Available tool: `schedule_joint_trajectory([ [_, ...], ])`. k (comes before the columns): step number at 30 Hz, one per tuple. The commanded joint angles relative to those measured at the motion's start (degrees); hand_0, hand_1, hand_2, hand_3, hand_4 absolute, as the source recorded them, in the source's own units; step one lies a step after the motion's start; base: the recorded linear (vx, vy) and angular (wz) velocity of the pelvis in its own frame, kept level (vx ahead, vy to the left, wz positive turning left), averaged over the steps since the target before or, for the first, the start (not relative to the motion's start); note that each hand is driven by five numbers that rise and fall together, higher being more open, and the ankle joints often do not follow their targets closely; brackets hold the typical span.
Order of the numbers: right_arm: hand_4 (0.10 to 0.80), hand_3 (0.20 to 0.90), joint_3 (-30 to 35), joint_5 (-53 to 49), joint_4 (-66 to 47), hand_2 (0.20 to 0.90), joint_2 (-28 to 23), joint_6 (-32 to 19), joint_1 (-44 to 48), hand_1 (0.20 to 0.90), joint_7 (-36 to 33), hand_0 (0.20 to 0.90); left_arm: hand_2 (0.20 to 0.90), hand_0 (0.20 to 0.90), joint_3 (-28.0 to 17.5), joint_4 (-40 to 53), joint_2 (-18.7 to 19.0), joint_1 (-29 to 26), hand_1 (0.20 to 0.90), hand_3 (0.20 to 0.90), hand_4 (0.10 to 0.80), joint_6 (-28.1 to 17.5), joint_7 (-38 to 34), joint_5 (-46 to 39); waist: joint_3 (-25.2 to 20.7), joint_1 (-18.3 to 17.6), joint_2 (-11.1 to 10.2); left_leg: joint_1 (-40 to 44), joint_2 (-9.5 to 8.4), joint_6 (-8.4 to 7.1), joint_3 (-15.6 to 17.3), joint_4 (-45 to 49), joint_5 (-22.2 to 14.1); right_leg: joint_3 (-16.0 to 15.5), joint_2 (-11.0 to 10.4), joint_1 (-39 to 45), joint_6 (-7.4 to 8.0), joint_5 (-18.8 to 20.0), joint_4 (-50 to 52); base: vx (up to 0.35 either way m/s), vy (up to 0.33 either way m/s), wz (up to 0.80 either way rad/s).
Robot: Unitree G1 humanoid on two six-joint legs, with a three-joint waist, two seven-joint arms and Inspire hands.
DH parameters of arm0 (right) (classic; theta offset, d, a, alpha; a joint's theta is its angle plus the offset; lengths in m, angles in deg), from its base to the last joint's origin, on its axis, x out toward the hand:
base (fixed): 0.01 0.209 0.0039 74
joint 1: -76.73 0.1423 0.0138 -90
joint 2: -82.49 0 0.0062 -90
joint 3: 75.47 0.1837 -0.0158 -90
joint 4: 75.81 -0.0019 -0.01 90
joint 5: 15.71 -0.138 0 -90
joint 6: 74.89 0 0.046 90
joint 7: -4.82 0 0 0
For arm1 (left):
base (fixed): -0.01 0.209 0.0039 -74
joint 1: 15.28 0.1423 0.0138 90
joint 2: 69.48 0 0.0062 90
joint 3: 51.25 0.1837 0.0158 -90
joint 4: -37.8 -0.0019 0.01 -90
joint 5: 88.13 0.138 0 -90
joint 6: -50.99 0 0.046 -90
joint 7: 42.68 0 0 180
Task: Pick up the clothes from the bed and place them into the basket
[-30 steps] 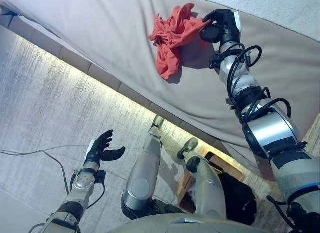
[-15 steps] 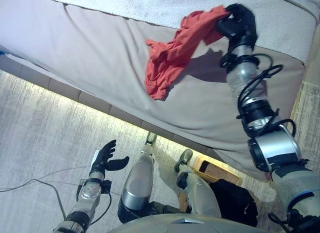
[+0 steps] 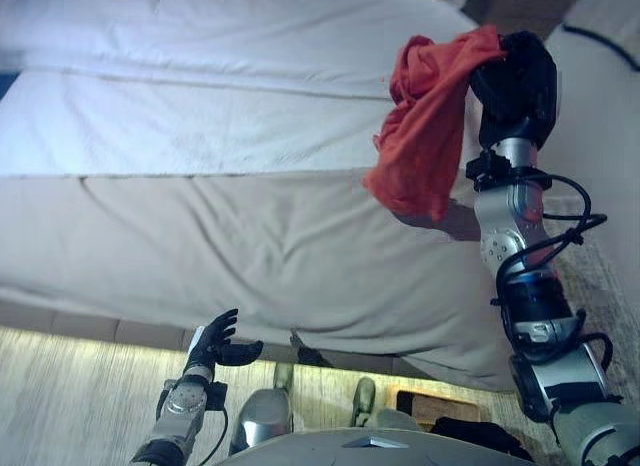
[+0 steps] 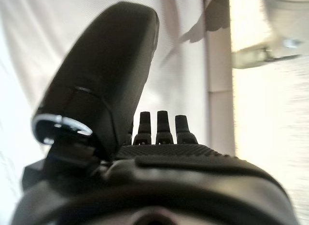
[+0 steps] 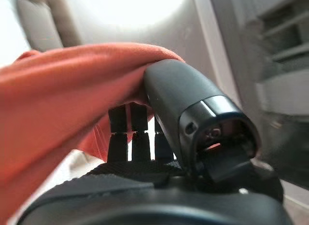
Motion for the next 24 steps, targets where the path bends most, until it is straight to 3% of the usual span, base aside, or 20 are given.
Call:
schedule_joint_trajectory([
  [1, 0.1, 0.2, 1.89, 2.2, -8.22, 0.3, -4.63, -6.9, 1.05, 0.3, 3.42, 0.3, 0.9, 0.9, 2.46, -2.07, 1.58, 2.2, 0.9, 0.9, 0.8, -0.93, 0.57, -0.47, -8.52, 0.8, -1.36, -3.87, -0.32, 1.16, -5.08, 9.88, -9.0, 3.9, -1.56, -1.59, 0.21, -1.81, 4.93, -0.029, 0.076, -0.32],
  [2, 0.1, 0.2, 1.46, 2.08, -8.32, 0.3, -4.52, -6.91, 1.49, 0.3, 3.36, 0.3, 0.9, 0.9, 2.6, -1.77, 1.44, 2.43, 0.9, 0.9, 0.8, -0.94, 0.44, -0.79, -8.37, 1.49, -1.48, -4.74, -1.93, 1.78, -8.77, 10.28, -8.68, 5.38, -1.56, -2.08, 0.27, -1.06, 4.96, -0.049, 0.105, -0.53],
  [3, 0.1, 0.2, 0.51, 3.1, -7.94, 0.3, -4.38, -7.49, 2.45, 0.3, 2.4, 0.3, 0.9, 0.9, 2.94, -1.24, 1.23, 2.97, 0.9, 0.9, 0.8, -1.26, 0.15, -1.57, -8.39, 2.69, -1.33, -5.44, -4.6, 2.8, -15.25, 9.54, -8.54, 8.04, -1.08, -2.44, 0.58, -0.53, 4.59, -0.065, 0.073, -0.98],
  [4, 0.1, 0.2, -0.56, 4.15, -6.74, 0.3, -4.11, -8.63, 3.76, 0.3, 0.97, 0.3, 0.9, 0.9, 3.51, -0.76, 1.16, 3.3, 0.9, 0.9, 0.8, -1.69, 0.29, -1.56, -8.08, 3.25, -0.98, -5.26, -6.16, 4.02, -18.3, 8.98, -9.22, 10.24, -0.97, -3.0, 1.18, -0.29, 4.81, -0.114, 0.078, -1.47],
  [6, 0.1, 0.2, -1.53, 4.57, -5.36, 0.3, -3.82, -9.93, 4.99, 0.3, -0.85, 0.3, 0.9, 0.9, 3.61, -6.54, -0.05, 1.89, 0.9, 0.9, 0.8, -6.21, -0.3, -1.19, -7.9, 2.98, -1.16, -4.52, -5.79, 4.75, -16.62, 7.71, -9.54, 11.31, -1.47, -3.78, 1.99, 0.16, 4.42, -0.073, 0.031, -1.54],
  [8, 0.1, 0.2, -0.92, 5.62, -3.06, 0.3, -1.8, -11.29, 5.36, 0.3, -3.27, 0.3, 0.9, 0.9, 4.86, -16.33, -1.75, -1.25, 0.9, 0.9, 0.8, -12.73, -1.14, 0.02, -7.77, 1.32, -1.74, -3.26, -5.01, 5.12, -13.66, 5.68, -9.4, 10.99, -3.33, -5.3, 3.7, 2.73, 4.15, -0.062, 0.018, -1.44],
  [11, 0.1, 0.2, 1.16, 7.08, -1.94, 0.3, -0.03, -11.14, 3.62, 0.3, -6.44, 0.3, 0.9, 0.9, 6.44, -19.52, -1.5, -4.09, 0.9, 0.9, 0.8, -11.65, -2.46, -0.4, -7.56, -1.16, -1.83, -1.5, -4.7, 5.7, -11.37, 3.65, -10.03, 11.6, -5.86, -8.44, 6.4, 7.39, 4.22, -0.046, 0.04, -0.97],
  [13, 0.1, 0.2, 1.83, 7.1, -1.47, 0.3, 0.41, -10.02, 3.4, 0.3, -7.52, 0.3, 0.9, 0.9, 6.27, -19.27, -0.16, -4.43, 0.9, 0.9, 0.8, -9.41, -2.41, -1.87, -7.53, -1.71, -1.36, -0.2, -4.85, 5.8, -9.42, 2.57, -11.06, 8.29, -7.75, -11.0, 7.3, 10.62, 5.45, -0.078, 0.065, -0.73],
  [15, 0.1, 0.2, 1.58, 5.31, -0.05, 0.3, 0.27, -8.37, 4.09, 0.3, -6.33, 0.3, 0.9, 0.9, 4.81, -17.52, 1.45, -3.48, 0.9, 0.9, 0.8, -7.46, -2.34, -2.43, -7.13, -0.19, -0.4, 0.5, -4.45, 5.72, -5.15, 1.93, -10.75, 0.39, -8.89, -12.88, 7.49, 11.39, 10.26, -0.228, 0.104, -0.82],
  [16, 0.1, 0.2, 1.24, 4.39, 1.11, 0.3, 0.1, -7.4, 4.5, 0.3, -5.72, 0.3, 0.9, 0.9, 4.11, -16.75, 2.2, -3.26, 0.9, 0.9, 0.8, -6.89, -2.0, -2.66, -7.1, 0.46, 0.08, 0.26, -4.12, 5.73, -3.24, 1.71, -10.18, -2.17, -9.38, -12.86, 7.33, 10.81, 12.12, -0.284, 0.104, -0.89],
  [19, 0.1, 0.2, 0.53, 1.82, 6.3, 0.3, -1.39, -7.63, 5.73, 0.3, -4.81, 0.3, 0.9, 0.9, 3.8, -15.37, 3.53, -2.92, 0.9, 0.9, 0.8, -6.04, -1.17, -2.68, -7.21, 2.19, 1.77, -1.26, -3.2, 6.27, 0.19, 1.86, -8.34, -4.46, -9.29, -10.85, 5.62, 7.43, 18.34, -0.263, 0.085, -1.19],
  [21, 0.1, 0.2, -0.09, 0.46, 8.58, 0.3, -2.03, -6.78, 6.48, 0.3, -4.09, 0.3, 0.9, 0.9, 3.74, -14.92, 3.95, -3.35, 0.9, 0.9, 0.8, -5.4, -1.07, -3.69, -7.69, 3.73, 2.47, -3.02, -2.63, 6.58, 2.69, 2.7, -7.92, -7.7, -9.53, -8.26, 4.22, 4.34, 20.34, -0.235, 0.035, -0.7],
  [23, 0.1, 0.2, -1.06, -0.82, 10.22, 0.3, -0.85, -5.91, 7.29, 0.3, -2.58, 0.3, 0.9, 0.9, 2.91, -13.68, 3.93, -3.67, 0.9, 0.9, 0.8, -4.65, -0.53, -4.08, -8.06, 6.46, 2.39, -4.16, -1.89, 6.28, 6.85, 3.61, -7.83, -13.6, -11.27, -3.85, 4.15, 2.27, 19.82, -0.162, -0.054, -0.76],
  [24, 0.1, 0.2, -1.53, -0.54, 10.16, 0.3, 0.04, -5.7, 7.47, 0.3, -2.47, 0.3, 0.9, 0.9, 2.88, -13.42, 3.74, -3.74, 0.9, 0.9, 0.8, -4.58, -0.77, -4.6, -8.24, 7.07, 2.15, -4.08, -1.75, 5.94, 7.21, 3.48, -8.47, -14.42, -11.4, -2.3, 4.93, 1.05, 19.29, -0.11, -0.15, -1.16],
])
